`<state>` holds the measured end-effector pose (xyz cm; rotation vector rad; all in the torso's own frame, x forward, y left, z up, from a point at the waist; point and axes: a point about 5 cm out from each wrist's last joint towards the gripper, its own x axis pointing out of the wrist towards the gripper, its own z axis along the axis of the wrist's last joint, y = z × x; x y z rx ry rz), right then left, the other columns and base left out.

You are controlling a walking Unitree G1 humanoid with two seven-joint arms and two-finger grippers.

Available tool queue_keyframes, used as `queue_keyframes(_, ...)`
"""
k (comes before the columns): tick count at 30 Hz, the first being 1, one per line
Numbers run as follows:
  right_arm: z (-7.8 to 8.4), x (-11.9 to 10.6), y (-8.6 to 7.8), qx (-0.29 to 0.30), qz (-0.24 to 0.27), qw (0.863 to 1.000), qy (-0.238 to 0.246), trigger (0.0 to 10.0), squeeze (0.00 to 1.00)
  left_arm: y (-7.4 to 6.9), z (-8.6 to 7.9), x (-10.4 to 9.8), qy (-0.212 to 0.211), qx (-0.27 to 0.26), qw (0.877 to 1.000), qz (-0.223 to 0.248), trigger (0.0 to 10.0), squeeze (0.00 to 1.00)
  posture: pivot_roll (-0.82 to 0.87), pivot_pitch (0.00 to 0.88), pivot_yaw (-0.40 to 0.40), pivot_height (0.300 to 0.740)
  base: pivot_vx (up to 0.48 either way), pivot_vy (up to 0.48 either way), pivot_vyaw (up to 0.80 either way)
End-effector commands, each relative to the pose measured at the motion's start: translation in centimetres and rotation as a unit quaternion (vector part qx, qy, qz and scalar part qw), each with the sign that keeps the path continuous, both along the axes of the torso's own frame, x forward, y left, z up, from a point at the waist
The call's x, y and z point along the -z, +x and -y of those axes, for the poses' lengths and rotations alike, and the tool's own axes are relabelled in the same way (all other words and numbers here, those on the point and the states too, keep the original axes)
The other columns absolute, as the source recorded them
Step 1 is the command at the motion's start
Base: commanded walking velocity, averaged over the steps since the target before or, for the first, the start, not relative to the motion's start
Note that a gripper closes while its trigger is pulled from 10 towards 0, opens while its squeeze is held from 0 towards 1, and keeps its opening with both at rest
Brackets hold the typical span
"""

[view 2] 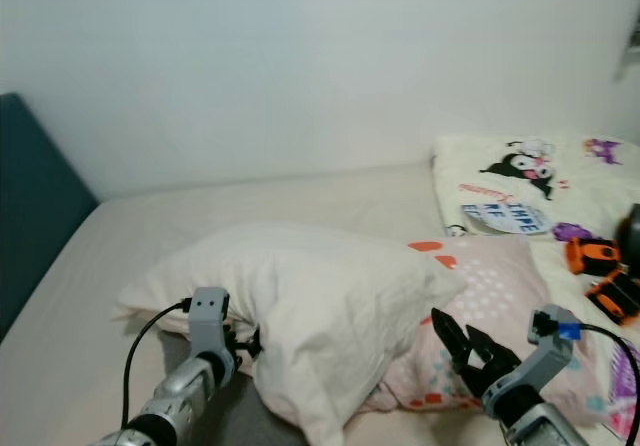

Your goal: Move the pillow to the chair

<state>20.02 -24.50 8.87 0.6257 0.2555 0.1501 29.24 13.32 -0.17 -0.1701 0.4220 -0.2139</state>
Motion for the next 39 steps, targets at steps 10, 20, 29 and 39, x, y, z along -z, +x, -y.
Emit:
queue_keyframes(10, -1.0, 0.0, 0.0, -0.012, 0.002, 1.000, 0.013, 10.0, 0.00, -0.3, -0.2, 0.3, 0.007, 0.007, 1.000, -0.005, 10.0, 0.00, -0.19, 0.000, 0.146, 0.740, 0.000, 0.000, -0.78)
queue_keyframes(20, -6.5, 3.9, 6.9, -0.023, -0.005, 0.988, 0.153, 10.0, 0.00, -4.6, -9.5, 2.9, 0.138, -0.208, 0.965, -0.079, 10.0, 0.00, 0.01, 0.032, 0.088, 0.740, 0.000, 0.000, -0.63)
queue_keyframes(29, -10.9, 3.1, 9.0, -0.103, 0.041, 0.980, 0.166, 10.0, 0.00, -6.4, -13.2, 3.1, 0.197, -0.278, 0.934, -0.104, 10.0, 0.00, -0.01, 0.028, 0.097, 0.740, 0.000, 0.000, 0.51)
queue_keyframes(39, -10.7, 4.3, 9.9, -0.083, 0.029, 0.984, 0.154, 10.0, 0.00, -6.0, -11.8, 3.3, 0.201, -0.267, 0.937, -0.102, 10.0, 0.00, -0.02, 0.021, 0.100, 0.740, 0.000, 0.000, 0.53)
